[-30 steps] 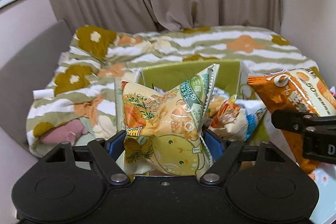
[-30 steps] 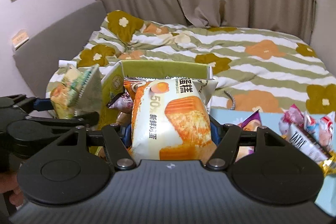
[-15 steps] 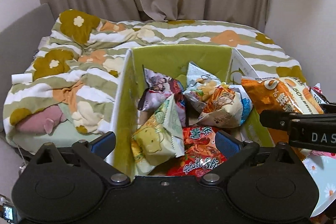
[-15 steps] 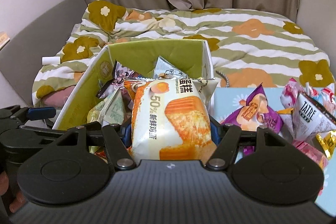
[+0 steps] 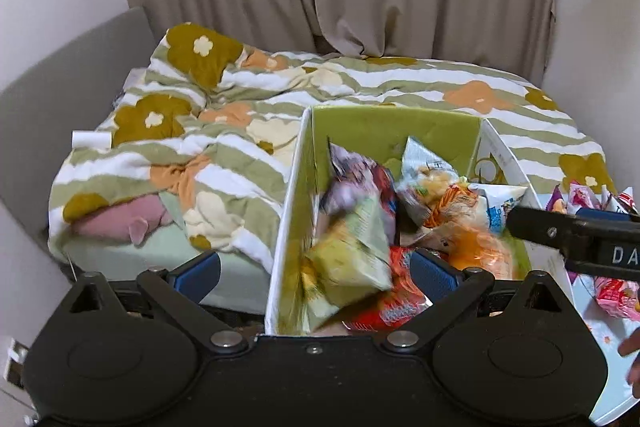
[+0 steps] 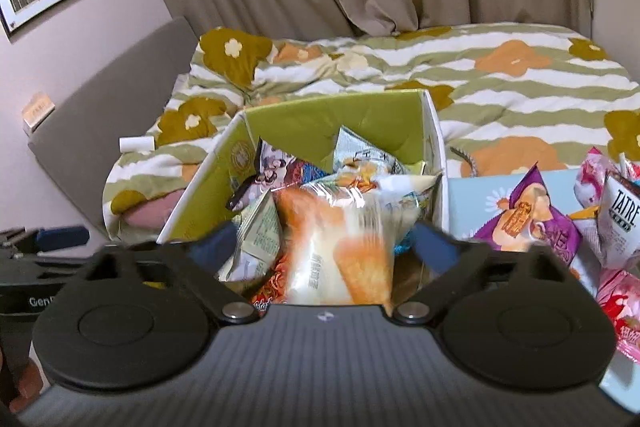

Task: Organize snacks
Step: 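Lower both bags into the yellow box and open both tools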

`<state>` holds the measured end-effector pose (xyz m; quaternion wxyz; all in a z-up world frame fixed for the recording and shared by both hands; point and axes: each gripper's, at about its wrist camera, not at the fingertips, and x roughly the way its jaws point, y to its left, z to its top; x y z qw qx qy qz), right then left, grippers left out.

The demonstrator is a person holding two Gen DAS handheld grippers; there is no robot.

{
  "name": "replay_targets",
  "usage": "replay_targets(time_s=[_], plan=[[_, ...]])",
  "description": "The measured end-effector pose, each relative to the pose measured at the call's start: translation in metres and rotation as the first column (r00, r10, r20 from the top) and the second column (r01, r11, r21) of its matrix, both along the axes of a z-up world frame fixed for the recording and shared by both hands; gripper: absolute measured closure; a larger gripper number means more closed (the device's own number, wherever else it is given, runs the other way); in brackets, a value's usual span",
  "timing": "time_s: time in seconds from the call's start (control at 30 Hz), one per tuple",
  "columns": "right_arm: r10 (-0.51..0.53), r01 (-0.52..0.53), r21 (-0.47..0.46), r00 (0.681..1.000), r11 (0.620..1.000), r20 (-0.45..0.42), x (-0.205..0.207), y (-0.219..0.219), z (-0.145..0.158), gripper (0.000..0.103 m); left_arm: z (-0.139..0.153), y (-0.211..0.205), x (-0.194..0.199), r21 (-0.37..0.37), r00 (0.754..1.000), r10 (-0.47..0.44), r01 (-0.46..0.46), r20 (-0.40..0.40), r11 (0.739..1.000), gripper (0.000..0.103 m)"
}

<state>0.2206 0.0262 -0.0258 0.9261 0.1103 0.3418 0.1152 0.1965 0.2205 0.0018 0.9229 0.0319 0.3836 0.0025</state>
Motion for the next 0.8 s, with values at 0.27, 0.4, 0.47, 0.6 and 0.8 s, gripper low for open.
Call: replay_targets(time_s=[0.27,0.4,0.47,0.6,0.8], plan=[[-0.014,0.014,-0.027,1.0,1.0,0.026,-0.015,-0.005,-0.008,0.0,-0.013,-0.007,-0.012,-0.018,0.999,-0.021,0.02,-0.028,1.0,0.0],[-0.017,0.018,-0.039,0.999,0.999,0.032,-0.018,-0.006,-0.008,0.0,-0.01,-0.011,-0.016,-0.019,0.999,-0.036,0.036,-0.01,0.999,0.0],[-0.015,0.017,-0.031,0.999,0.999,0.036,-0.019,-0.006,-0.007,0.0,-0.008,-0.012,-0.018,-0.016,0.999,-0.043,0.043,0.002,0.999,0.0],[-0.003,0.005,-0.046,0.999,0.999,0.04,-0.024,-0.004,0.0,0.0,-0.005,-0.012,-0.023,-0.018,0.998,-0.052,0.053,0.016,0.998,0.0],[-0.026,0.031,-0.085,0.998,0.996,0.056,-0.038,-0.003,0.012,0.0,-0.002,-0.013,-0.03,-0.026,0.995,-0.091,0.092,0.036,0.995,0.0]])
